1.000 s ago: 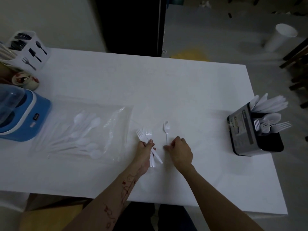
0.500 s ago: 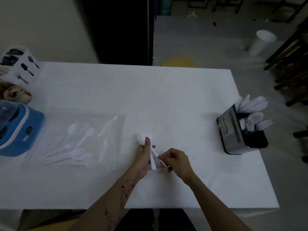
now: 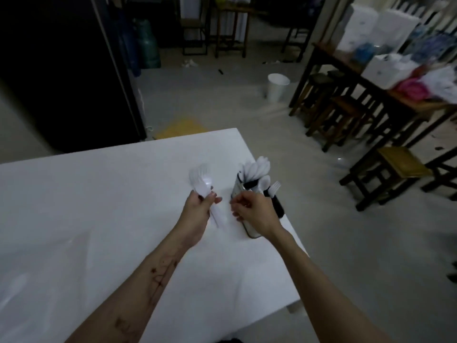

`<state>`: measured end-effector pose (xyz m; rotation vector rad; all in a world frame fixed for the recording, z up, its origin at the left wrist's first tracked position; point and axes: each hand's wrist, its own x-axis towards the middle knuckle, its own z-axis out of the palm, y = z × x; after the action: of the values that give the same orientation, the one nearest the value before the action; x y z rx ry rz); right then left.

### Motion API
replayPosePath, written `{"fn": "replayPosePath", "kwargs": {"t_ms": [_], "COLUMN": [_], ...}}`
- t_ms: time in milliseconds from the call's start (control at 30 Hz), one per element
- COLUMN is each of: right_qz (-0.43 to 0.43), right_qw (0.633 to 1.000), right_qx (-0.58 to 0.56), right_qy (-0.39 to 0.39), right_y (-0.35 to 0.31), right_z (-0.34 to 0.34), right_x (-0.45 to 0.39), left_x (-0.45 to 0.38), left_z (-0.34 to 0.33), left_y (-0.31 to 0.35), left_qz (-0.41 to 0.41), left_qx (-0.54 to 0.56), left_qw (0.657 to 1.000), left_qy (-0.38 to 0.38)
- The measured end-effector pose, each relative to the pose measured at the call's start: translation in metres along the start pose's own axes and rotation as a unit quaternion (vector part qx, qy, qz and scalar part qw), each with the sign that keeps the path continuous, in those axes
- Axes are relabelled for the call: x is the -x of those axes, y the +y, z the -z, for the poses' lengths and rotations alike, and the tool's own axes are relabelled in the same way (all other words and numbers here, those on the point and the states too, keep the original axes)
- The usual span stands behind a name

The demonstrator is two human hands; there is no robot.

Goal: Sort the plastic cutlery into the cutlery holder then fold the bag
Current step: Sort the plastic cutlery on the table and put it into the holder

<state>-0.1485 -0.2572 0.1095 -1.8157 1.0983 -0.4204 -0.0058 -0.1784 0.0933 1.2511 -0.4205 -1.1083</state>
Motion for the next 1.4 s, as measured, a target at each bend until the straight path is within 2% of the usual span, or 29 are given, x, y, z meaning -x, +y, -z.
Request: {"fn": "replayPosePath", "kwargs": {"t_ms": [100, 167, 267, 333, 533, 667, 800, 900, 967, 1033, 1133, 1233, 1333, 1400], "right_qz": [0.011, 0.022, 0.001, -0.010, -0.019, -0.002, 0.006, 0.015, 0.024, 0.032, 0.044, 0.075, 0.121, 0.175], "right_qw": [0.997, 0.991, 0.990, 0.990, 0.994, 0.997, 0.998, 0.998, 0.997, 0.997, 0.995, 0.993, 0.985, 0.976], "right_qx": [0.077, 0.127, 0.100, 0.088, 0.078, 0.055, 0.037, 0.034, 0.033, 0.021, -0.005, -0.030, -0.038, 0.013], "right_qy": [0.002, 0.030, 0.096, 0.105, 0.069, 0.060, 0.058, 0.057, 0.061, 0.070, 0.086, 0.091, 0.118, 0.126], "right_y": [0.007, 0.015, 0.027, 0.036, 0.060, 0.069, 0.075, 0.078, 0.081, 0.083, 0.081, 0.079, 0.079, 0.080], "right_z": [0.031, 0.041, 0.056, 0.065, 0.081, 0.086, 0.088, 0.089, 0.088, 0.087, 0.086, 0.082, 0.076, 0.073], "right_x": [-0.016, -0.024, -0.030, -0.032, -0.041, -0.043, -0.045, -0.046, -0.048, -0.047, -0.045, -0.039, -0.032, -0.031], "left_x": [-0.028, -0.042, -0.049, -0.048, -0.043, -0.045, -0.044, -0.042, -0.041, -0.038, -0.033, -0.029, -0.030, -0.030], "left_z": [-0.044, -0.062, -0.084, -0.098, -0.120, -0.126, -0.134, -0.138, -0.137, -0.132, -0.127, -0.127, -0.124, -0.124], "left_y": [0.015, 0.015, 0.009, 0.001, -0.034, -0.052, -0.058, -0.061, -0.070, -0.081, -0.092, -0.095, -0.095, -0.093], "left_qz": [-0.004, -0.002, 0.000, -0.009, -0.060, -0.065, -0.094, -0.122, -0.108, -0.093, -0.119, -0.132, -0.123, -0.118], "left_qx": [0.145, 0.206, 0.253, 0.258, 0.108, 0.024, -0.009, -0.068, -0.136, -0.206, -0.282, -0.375, -0.412, -0.417], "left_qw": [0.989, 0.977, 0.965, 0.963, 0.986, 0.987, 0.982, 0.979, 0.976, 0.966, 0.945, 0.909, 0.894, 0.894], "left_qy": [0.030, 0.060, 0.072, 0.080, 0.115, 0.142, 0.166, 0.148, 0.129, 0.129, 0.117, 0.125, 0.129, 0.116]}}
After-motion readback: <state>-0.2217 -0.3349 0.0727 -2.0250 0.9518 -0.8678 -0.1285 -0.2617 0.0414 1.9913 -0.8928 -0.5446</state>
